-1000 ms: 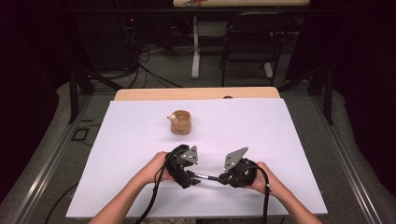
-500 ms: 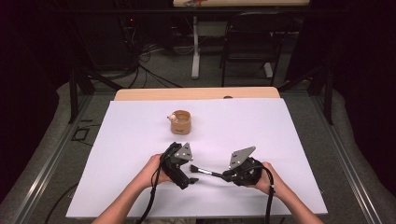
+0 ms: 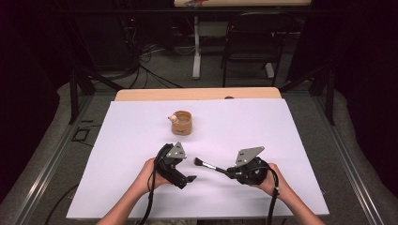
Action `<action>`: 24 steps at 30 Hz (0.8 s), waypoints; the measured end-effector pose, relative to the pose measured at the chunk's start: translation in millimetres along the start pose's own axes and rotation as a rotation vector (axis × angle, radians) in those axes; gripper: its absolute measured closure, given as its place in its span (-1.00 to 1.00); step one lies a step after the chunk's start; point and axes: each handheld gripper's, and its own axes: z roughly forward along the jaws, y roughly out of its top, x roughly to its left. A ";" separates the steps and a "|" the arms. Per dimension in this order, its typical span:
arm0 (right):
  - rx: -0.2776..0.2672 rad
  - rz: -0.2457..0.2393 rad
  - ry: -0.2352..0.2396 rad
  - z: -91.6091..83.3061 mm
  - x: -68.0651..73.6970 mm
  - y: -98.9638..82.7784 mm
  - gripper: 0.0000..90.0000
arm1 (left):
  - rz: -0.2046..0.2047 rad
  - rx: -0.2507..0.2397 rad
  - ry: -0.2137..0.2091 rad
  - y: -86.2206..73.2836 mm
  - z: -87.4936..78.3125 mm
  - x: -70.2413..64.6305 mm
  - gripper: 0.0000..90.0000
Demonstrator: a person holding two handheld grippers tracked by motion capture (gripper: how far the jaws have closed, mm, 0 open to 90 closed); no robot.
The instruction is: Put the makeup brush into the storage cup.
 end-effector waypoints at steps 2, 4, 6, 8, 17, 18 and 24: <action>-0.012 0.006 -0.010 -1.7 0.2 0.4 0.77 | -0.013 -0.005 0.006 0.1 2.1 -0.3 -1.00; -0.031 0.013 -0.023 -3.1 0.7 0.6 0.76 | -0.019 -0.009 0.007 -0.1 4.0 -1.5 -1.00; -0.047 0.019 -0.032 -4.8 0.7 0.8 0.77 | -0.023 -0.010 0.014 -0.5 5.1 -1.9 -1.00; -0.053 0.020 -0.038 -5.8 0.6 0.8 0.76 | -0.032 -0.009 0.020 -0.8 5.5 -1.0 -1.00; -0.109 0.063 -0.096 -8.9 1.3 2.1 0.76 | -0.086 -0.051 0.063 -1.2 6.9 0.6 -1.00; -0.118 0.068 -0.099 -9.6 1.5 2.5 0.76 | -0.093 -0.058 0.068 -1.2 6.7 0.6 -1.00; -0.181 0.083 -0.135 -10.5 6.9 6.5 0.76 | -0.147 -0.110 0.075 -0.7 7.2 1.0 -1.00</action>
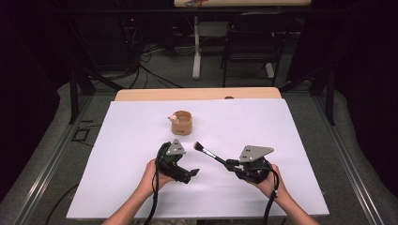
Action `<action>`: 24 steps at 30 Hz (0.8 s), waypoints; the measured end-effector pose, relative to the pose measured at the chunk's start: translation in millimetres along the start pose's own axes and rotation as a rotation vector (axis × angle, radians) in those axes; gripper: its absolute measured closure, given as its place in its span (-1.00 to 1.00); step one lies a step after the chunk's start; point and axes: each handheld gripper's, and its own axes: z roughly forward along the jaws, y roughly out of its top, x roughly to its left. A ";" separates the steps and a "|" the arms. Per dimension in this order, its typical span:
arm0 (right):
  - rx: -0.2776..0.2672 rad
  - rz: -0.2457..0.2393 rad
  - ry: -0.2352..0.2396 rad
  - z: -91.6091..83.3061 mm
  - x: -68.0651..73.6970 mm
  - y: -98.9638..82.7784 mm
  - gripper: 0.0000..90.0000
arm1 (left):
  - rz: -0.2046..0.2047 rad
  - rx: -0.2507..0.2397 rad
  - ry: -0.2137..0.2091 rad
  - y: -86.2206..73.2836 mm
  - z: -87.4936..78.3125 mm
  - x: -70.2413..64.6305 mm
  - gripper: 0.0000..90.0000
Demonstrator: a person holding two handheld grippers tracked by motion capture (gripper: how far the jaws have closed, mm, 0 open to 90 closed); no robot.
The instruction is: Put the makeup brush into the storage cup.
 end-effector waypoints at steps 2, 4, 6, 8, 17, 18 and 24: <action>-0.018 0.007 -0.008 0.4 2.0 1.2 0.76 | -0.019 0.000 -0.010 0.5 0.6 0.6 -1.00; -0.028 0.014 -0.016 1.9 3.6 2.1 0.76 | -0.043 -0.008 -0.016 0.4 1.4 0.8 -1.00; -0.039 0.016 -0.016 3.7 5.6 2.9 0.76 | -0.054 -0.020 -0.017 0.9 1.7 0.1 -1.00; -0.046 0.015 -0.019 5.2 7.5 4.1 0.76 | -0.061 -0.029 -0.024 1.8 1.6 -1.3 -1.00; -0.063 0.017 -0.028 12.1 12.7 7.3 0.76 | -0.099 -0.070 -0.030 4.1 2.8 -5.5 -0.90; -0.067 0.021 -0.030 12.6 12.7 7.4 0.76 | -0.105 -0.076 -0.028 4.8 2.5 -6.4 -0.89; -0.075 0.029 -0.031 18.7 15.0 8.8 0.76 | -0.136 -0.129 -0.043 7.1 1.2 -6.5 -0.65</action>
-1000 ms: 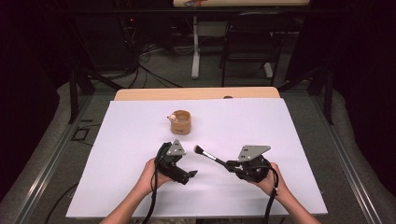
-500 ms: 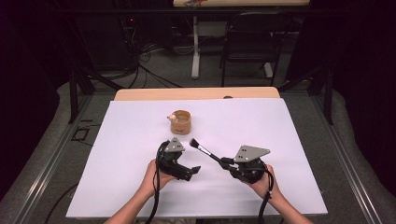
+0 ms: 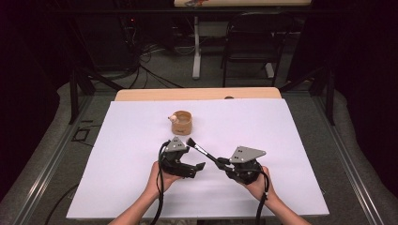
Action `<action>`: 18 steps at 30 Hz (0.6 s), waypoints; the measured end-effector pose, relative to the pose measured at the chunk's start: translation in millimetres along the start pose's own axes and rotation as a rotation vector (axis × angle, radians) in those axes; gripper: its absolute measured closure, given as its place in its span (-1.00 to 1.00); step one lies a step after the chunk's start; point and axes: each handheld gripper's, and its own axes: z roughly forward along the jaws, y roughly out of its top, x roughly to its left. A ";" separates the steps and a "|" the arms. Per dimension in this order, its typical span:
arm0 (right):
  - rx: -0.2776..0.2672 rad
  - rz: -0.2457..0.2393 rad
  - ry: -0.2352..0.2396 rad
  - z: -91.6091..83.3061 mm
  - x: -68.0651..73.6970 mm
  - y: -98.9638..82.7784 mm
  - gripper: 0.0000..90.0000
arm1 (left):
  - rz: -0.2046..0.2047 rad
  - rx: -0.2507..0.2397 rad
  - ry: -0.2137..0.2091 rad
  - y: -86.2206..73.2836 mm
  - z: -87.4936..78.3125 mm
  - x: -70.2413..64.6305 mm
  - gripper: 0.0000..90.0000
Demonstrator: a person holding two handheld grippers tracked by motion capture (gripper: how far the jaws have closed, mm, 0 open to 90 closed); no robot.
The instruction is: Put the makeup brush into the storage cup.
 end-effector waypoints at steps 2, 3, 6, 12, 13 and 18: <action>0.001 0.001 -0.005 1.7 1.7 0.5 0.76 | 0.001 -0.005 -0.005 0.4 -0.2 -0.1 -0.60; 0.001 0.003 -0.005 2.7 2.4 0.7 0.76 | 0.001 -0.016 -0.003 0.3 -0.1 -0.8 -0.54; 0.007 0.002 -0.013 5.8 4.2 0.2 0.76 | 0.004 -0.026 -0.012 0.4 0.2 -2.0 -0.46; 0.004 0.017 -0.024 8.8 6.3 -0.9 0.76 | -0.027 -0.062 -0.036 -0.9 2.0 -2.0 -0.28; 0.009 0.016 -0.021 9.5 6.4 -1.0 0.76 | -0.030 -0.065 -0.038 -0.9 2.0 -1.8 -0.25; 0.017 0.018 -0.016 12.8 9.3 -2.2 0.76 | -0.060 -0.089 -0.045 -1.8 1.3 -0.4 -0.13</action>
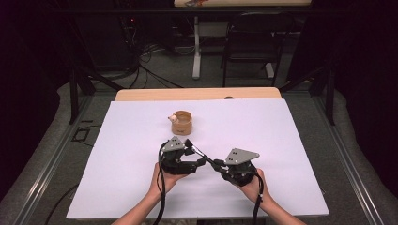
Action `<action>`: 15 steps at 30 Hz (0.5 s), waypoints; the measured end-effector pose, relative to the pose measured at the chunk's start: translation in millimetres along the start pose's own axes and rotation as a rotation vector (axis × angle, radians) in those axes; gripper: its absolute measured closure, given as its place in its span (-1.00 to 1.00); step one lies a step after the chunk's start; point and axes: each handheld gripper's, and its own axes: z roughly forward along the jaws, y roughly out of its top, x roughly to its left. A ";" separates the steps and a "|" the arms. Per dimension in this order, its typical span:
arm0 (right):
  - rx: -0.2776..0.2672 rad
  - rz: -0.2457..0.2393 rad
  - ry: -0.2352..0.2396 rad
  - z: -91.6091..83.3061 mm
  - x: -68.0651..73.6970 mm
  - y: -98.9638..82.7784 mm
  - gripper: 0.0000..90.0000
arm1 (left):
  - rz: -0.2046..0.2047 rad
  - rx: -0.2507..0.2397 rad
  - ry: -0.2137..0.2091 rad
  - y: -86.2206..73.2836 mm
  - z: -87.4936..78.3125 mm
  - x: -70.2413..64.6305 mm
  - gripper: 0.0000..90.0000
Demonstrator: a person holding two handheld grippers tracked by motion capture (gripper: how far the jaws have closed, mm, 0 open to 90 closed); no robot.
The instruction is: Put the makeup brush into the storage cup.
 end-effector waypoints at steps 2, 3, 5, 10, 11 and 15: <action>0.001 -0.004 0.001 1.1 1.7 0.0 0.76 | -0.008 -0.006 -0.002 0.0 -1.1 0.5 -0.08; 0.003 -0.001 0.002 2.1 2.3 -0.1 0.76 | -0.006 -0.011 -0.008 0.0 -1.7 0.7 -0.06; 0.008 -0.001 0.003 3.0 2.4 -0.7 0.76 | -0.006 -0.030 -0.013 0.0 -2.6 0.1 0.03; 0.024 0.001 0.004 7.1 2.2 -2.6 0.76 | 0.010 -0.049 -0.034 0.1 -4.3 -1.0 0.24; 0.023 0.004 0.007 7.6 2.1 -2.9 0.76 | 0.010 -0.051 -0.038 0.2 -4.5 -1.1 0.27; 0.040 0.006 0.014 10.7 2.2 -4.2 0.76 | 0.022 -0.055 -0.044 0.4 -4.7 -2.4 0.36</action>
